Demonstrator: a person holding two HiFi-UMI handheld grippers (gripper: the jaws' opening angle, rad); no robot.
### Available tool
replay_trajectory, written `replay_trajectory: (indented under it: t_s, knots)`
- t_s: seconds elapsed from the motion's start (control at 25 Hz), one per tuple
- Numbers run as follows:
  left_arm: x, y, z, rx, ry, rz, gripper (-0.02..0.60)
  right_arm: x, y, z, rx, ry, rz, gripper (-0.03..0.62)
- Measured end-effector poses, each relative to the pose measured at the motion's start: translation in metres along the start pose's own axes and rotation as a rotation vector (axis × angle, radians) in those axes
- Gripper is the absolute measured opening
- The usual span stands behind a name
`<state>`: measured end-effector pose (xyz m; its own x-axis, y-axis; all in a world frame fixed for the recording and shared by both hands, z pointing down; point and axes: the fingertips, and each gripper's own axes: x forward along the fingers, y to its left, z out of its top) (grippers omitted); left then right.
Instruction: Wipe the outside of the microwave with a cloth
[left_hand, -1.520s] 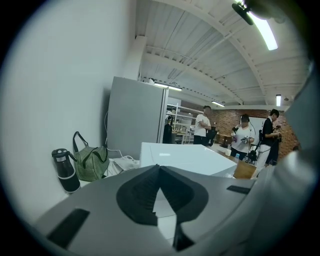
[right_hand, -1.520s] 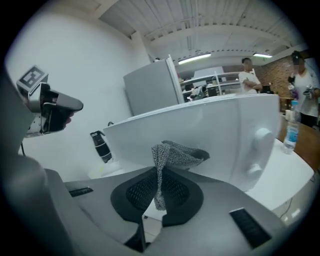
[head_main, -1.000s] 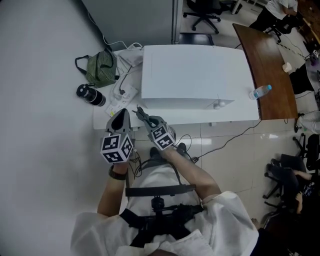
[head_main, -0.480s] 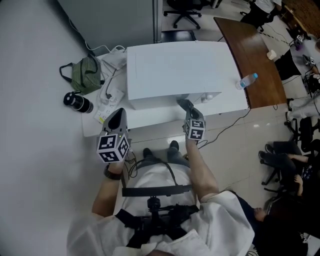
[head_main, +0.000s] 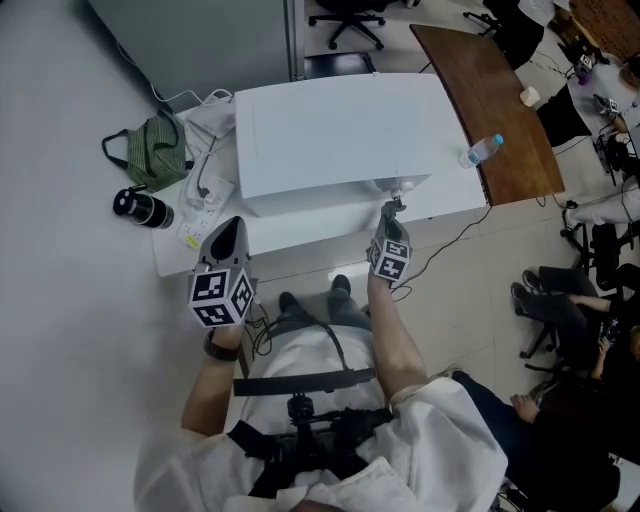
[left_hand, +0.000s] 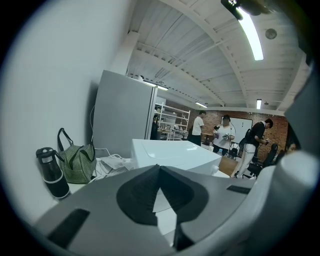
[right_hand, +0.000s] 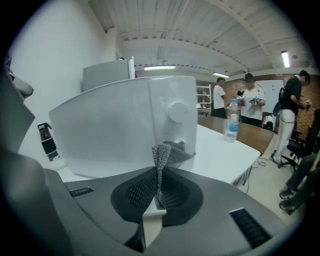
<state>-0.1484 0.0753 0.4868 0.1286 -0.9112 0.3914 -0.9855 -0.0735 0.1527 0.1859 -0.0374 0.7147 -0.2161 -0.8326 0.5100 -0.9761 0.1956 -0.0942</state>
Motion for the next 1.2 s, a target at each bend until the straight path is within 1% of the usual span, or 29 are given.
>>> replay_trajectory:
  t_s: [0.12, 0.24, 0.32, 0.44, 0.56, 0.68, 0.76, 0.84, 0.88, 0.92, 0.96, 1.04, 1.2]
  knots:
    - [-0.005, 0.005, -0.004, 0.003, 0.003, 0.011, 0.021, 0.027, 0.045, 0.0, -0.065, 0.006, 0.093, 0.015]
    - [-0.015, 0.017, -0.005, -0.001, 0.0, 0.037, 0.021, 0.044, 0.096, 0.002, -0.159, 0.02, 0.192, 0.015]
    - [-0.022, 0.029, -0.006, -0.009, -0.003, 0.065, 0.021, 0.046, 0.14, 0.002, -0.221, 0.025, 0.268, 0.015]
    - [-0.033, 0.048, -0.013, -0.031, -0.006, 0.104, 0.021, 0.038, 0.212, -0.003, -0.284, 0.024, 0.388, 0.015]
    - [-0.041, 0.062, -0.022, -0.051, -0.002, 0.129, 0.021, 0.024, 0.286, -0.02, -0.353, 0.037, 0.531, 0.015]
    - [-0.048, 0.071, -0.027, -0.062, 0.002, 0.147, 0.021, 0.0, 0.358, -0.037, -0.47, 0.045, 0.711, 0.015]
    - [-0.051, 0.077, -0.028, -0.07, 0.003, 0.159, 0.021, -0.015, 0.397, -0.048, -0.528, 0.053, 0.825, 0.015]
    - [-0.054, 0.08, -0.03, -0.08, 0.007, 0.168, 0.021, -0.025, 0.423, -0.059, -0.562, 0.068, 0.905, 0.017]
    - [-0.055, 0.081, -0.03, -0.083, 0.009, 0.171, 0.021, -0.025, 0.429, -0.063, -0.568, 0.08, 0.916, 0.017]
    - [-0.056, 0.083, -0.029, -0.084, 0.009, 0.174, 0.021, -0.02, 0.43, -0.065, -0.565, 0.093, 0.903, 0.017]
    - [-0.056, 0.084, -0.028, -0.085, 0.009, 0.176, 0.021, -0.011, 0.425, -0.065, -0.552, 0.108, 0.868, 0.017]
    - [-0.054, 0.086, -0.027, -0.084, 0.011, 0.178, 0.021, 0.013, 0.403, -0.061, -0.511, 0.133, 0.771, 0.015]
    - [-0.044, 0.084, -0.028, -0.083, 0.024, 0.177, 0.021, 0.053, 0.332, -0.049, -0.417, 0.157, 0.594, 0.017]
